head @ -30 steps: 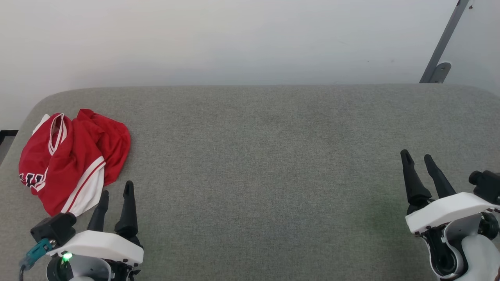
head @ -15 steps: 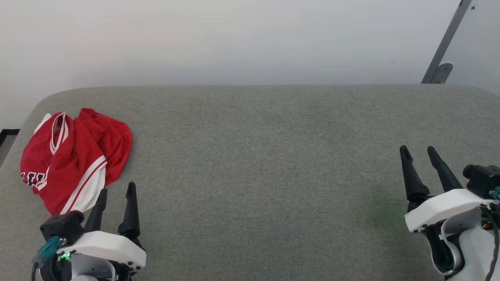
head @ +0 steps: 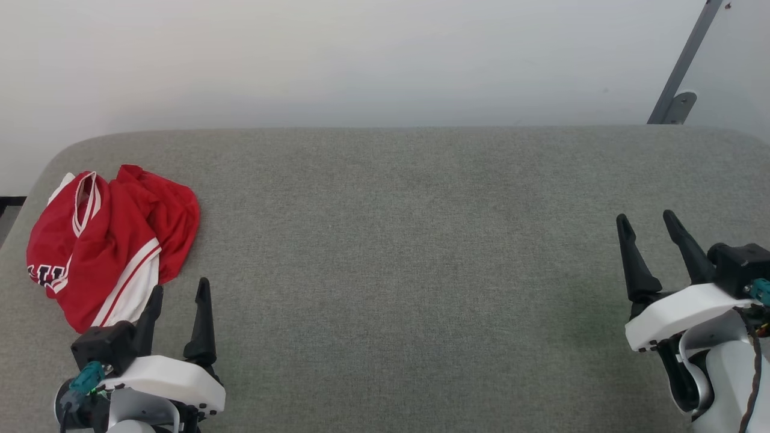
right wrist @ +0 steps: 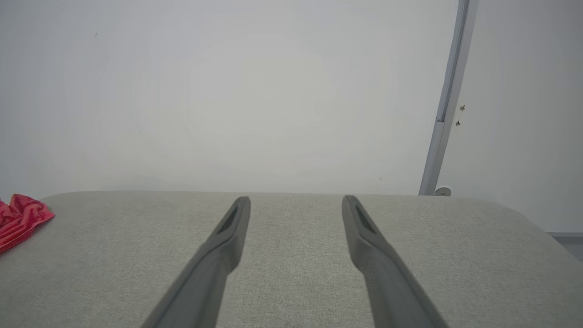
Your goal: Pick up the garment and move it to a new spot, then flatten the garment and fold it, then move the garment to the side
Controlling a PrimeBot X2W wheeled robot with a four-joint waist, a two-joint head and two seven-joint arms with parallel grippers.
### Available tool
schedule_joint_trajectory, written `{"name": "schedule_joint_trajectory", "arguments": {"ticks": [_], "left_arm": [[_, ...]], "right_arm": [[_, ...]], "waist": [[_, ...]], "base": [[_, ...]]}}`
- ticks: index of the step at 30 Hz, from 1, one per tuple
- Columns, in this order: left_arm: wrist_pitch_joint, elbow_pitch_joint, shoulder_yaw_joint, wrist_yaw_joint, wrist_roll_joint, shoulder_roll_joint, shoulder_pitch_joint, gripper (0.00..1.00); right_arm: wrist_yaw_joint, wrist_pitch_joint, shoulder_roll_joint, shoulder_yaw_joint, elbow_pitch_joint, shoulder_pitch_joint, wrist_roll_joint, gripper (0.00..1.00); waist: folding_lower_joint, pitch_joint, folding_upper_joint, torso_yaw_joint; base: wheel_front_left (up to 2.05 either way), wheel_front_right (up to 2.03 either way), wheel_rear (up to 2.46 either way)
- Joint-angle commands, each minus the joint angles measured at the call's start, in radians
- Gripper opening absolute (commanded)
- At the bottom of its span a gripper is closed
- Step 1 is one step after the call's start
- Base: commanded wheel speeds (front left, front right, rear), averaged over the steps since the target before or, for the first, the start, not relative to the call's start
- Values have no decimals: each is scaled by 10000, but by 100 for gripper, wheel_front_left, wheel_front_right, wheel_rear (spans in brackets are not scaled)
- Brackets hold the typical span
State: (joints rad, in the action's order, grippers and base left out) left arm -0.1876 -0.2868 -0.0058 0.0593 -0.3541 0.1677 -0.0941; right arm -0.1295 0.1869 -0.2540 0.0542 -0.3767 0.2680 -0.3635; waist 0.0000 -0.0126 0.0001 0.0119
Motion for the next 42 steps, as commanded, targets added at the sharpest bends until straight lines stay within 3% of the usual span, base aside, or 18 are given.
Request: {"name": "schedule_joint_trajectory", "arguments": {"ticks": [1, 33, 42], "left_arm": [[-97, 12, 23, 32, 245, 62, -194, 100], [-739, -614, 610, 588, 2280, -167, -253, 100], [-794, -704, 737, 675, 2372, -240, -273, 100]], "right_arm": [[-17, 108, -46, -35, 38, 194, 246, 100], [-12, 740, 91, -746, 85, -349, 1821, 100], [-14, 795, 175, -765, 169, -523, 1933, 100]], "waist": [[0, -10, -1, 2], [0, 120, -1, 178], [0, 161, -1, 659]], "base": [[0, 0, 0], [0, 0, 0], [0, 0, 0]]}}
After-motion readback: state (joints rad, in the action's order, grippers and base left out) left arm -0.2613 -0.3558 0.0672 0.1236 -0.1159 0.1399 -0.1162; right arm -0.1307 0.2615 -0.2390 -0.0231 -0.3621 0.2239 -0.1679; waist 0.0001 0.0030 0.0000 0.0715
